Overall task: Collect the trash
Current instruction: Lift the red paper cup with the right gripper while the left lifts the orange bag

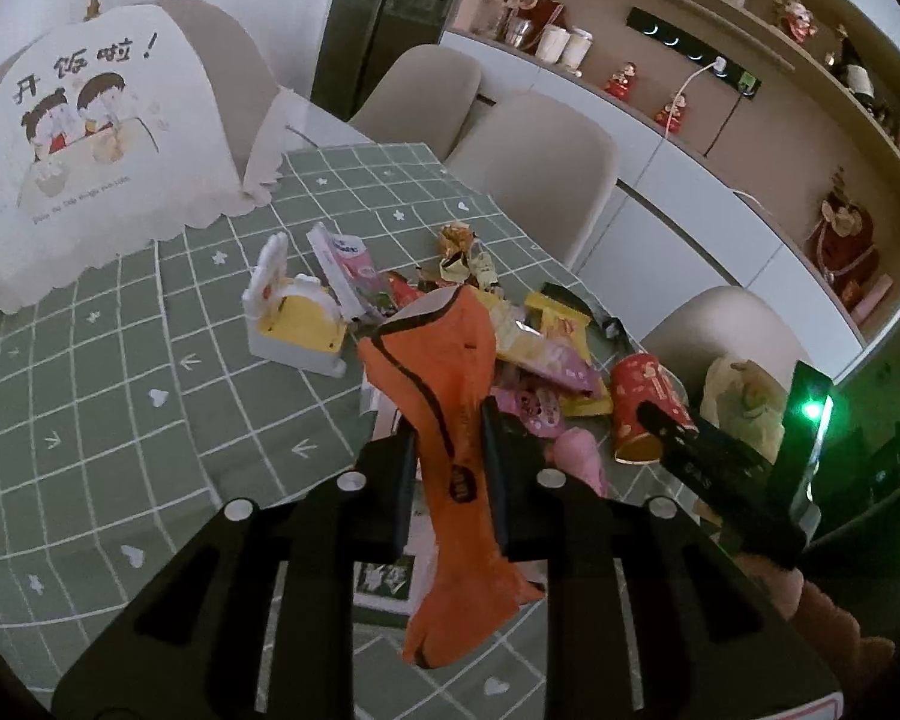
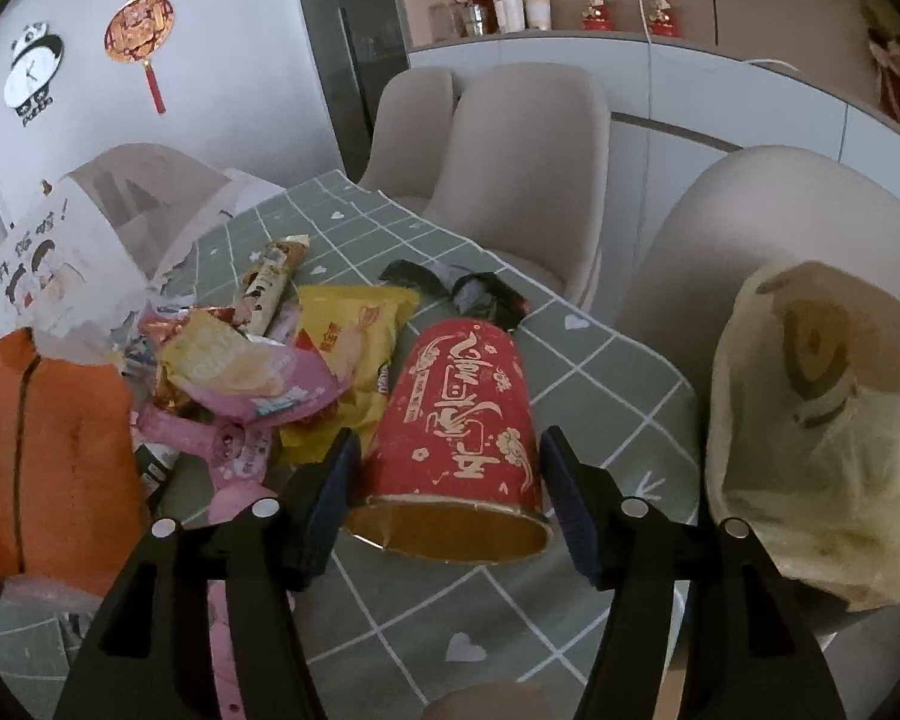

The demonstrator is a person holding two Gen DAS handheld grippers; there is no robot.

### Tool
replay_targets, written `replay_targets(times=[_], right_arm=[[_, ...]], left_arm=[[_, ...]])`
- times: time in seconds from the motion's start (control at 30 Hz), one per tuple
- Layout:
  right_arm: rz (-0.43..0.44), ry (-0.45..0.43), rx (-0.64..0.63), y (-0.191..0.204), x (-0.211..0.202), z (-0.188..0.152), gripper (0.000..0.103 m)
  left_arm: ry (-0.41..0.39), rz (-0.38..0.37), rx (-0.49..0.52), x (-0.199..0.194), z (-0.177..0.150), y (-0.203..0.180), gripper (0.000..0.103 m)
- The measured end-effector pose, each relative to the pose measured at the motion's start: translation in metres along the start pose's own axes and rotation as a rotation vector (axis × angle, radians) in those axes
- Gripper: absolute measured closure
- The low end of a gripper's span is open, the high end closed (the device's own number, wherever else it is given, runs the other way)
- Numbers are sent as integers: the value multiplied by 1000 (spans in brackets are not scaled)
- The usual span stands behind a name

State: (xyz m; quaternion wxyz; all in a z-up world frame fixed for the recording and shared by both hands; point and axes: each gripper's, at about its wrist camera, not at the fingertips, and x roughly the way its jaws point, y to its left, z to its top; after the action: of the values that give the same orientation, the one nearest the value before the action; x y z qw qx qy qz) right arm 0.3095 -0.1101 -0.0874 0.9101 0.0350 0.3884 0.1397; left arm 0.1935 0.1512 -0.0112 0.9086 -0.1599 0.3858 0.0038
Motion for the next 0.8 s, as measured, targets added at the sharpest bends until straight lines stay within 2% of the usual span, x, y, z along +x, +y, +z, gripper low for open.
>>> replay_targets(times=[0.1, 0.17, 0.37, 0.57, 0.7, 0.8], right_arm=[[70, -4, 26, -1, -12, 1, 50], [73, -21, 22, 2, -26, 4, 54], [107, -93, -16, 7, -87, 21, 56], [78, -188, -77, -12, -154, 52, 56], [42, -217, -100, -38, -181, 68, 56], [39, -218, -106, -54, -189, 69, 56]], left_arm=[[-3, -2, 1, -10, -1, 2, 84], [-15, -12, 5, -19, 0, 3, 85], [-79, -56, 49, -49, 16, -9, 85], [-180, -154, 113, -79, 47, -52, 89], [-224, -153, 155, -85, 64, -79, 91], [-222, -140, 140, -83, 68, -74, 91]])
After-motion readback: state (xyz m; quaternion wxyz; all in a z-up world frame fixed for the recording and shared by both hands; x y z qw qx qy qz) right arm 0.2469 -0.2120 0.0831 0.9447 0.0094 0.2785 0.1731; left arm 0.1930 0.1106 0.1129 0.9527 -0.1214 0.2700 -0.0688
